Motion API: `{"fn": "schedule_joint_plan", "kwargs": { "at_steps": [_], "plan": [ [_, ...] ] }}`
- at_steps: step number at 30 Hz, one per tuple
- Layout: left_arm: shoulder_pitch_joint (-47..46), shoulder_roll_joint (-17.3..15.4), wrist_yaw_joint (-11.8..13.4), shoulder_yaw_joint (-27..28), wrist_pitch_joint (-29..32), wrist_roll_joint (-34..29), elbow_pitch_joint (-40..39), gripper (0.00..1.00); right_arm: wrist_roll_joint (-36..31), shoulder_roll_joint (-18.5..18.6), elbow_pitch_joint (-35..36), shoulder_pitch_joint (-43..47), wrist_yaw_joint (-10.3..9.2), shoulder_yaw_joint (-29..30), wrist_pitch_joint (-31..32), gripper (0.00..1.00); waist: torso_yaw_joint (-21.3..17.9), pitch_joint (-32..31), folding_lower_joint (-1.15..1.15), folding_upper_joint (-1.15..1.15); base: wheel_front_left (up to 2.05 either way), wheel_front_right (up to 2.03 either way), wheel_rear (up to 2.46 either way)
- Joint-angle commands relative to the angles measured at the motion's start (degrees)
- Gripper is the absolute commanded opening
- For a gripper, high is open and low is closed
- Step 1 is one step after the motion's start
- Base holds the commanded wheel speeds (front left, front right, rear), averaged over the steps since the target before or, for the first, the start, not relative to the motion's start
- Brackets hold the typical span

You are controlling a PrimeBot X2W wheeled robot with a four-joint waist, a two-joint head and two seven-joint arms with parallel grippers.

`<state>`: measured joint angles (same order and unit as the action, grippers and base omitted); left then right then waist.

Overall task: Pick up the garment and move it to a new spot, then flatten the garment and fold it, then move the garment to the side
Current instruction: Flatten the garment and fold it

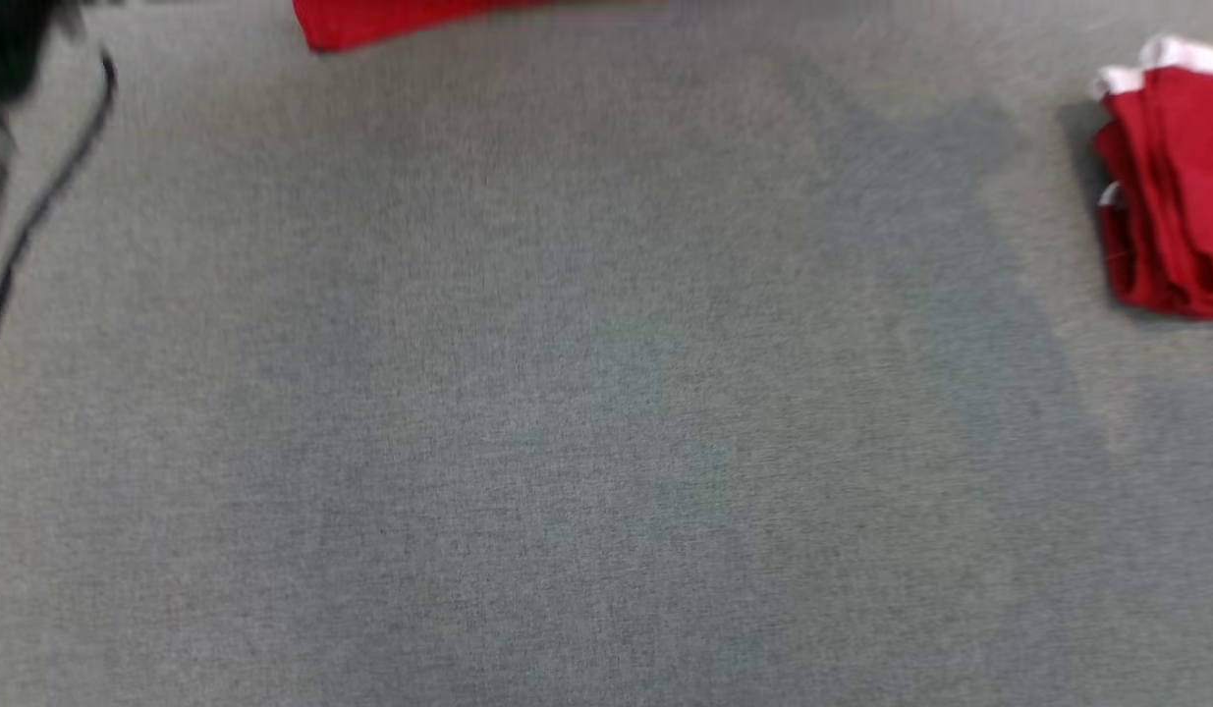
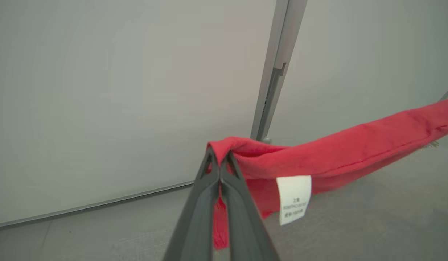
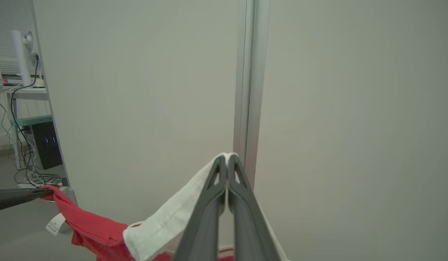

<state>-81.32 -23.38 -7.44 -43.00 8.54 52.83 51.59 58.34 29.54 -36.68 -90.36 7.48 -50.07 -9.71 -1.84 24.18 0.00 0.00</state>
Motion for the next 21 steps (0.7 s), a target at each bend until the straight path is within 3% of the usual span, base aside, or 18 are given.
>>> {"fn": "schedule_joint_plan", "kwargs": {
  "at_steps": [1, 7, 14, 17, 21],
  "plan": [
    [2.6, -0.9, 0.0, -0.6, 0.7, 1.6, -0.6, 0.0, 1.0, 1.3, 0.8, 2.9, 0.03, -1.4, -0.5, 0.0, -1.4, -5.2, 0.0, 0.0, 0.0, 0.0, 0.0],
    [15.0, -3.0, 0.0, -3.1, 4.2, 7.6, -3.5, 0.0, 5.4, 6.0, 5.5, 14.5, 0.04, -8.2, 1.0, 0.0, -2.3, -12.6, 0.0, 0.0, 0.0, 0.0, 0.0],
    [29.9, -7.0, 0.0, -6.2, 7.3, 11.8, -12.2, 0.0, 10.4, 11.7, 12.3, 28.9, 0.03, -13.3, 2.9, 0.0, -2.8, -19.9, 0.0, 0.0, 0.0, 0.0, 0.0],
    [36.2, -9.8, 1.3, -6.9, 9.7, 13.7, -18.2, 0.0, 12.3, 14.3, 15.0, 35.0, 0.04, -14.4, 3.4, 0.0, -2.7, -22.0, 0.0, 0.0, 0.0, 0.0, 0.0],
    [45.0, -15.4, 5.3, -7.8, 12.0, 15.5, -29.4, 0.0, 14.0, 17.6, 18.8, 43.0, 0.04, -15.7, 4.6, 0.0, -2.4, -23.9, 0.0, 0.0, 0.0, 0.0, 0.0]
  ]
}}
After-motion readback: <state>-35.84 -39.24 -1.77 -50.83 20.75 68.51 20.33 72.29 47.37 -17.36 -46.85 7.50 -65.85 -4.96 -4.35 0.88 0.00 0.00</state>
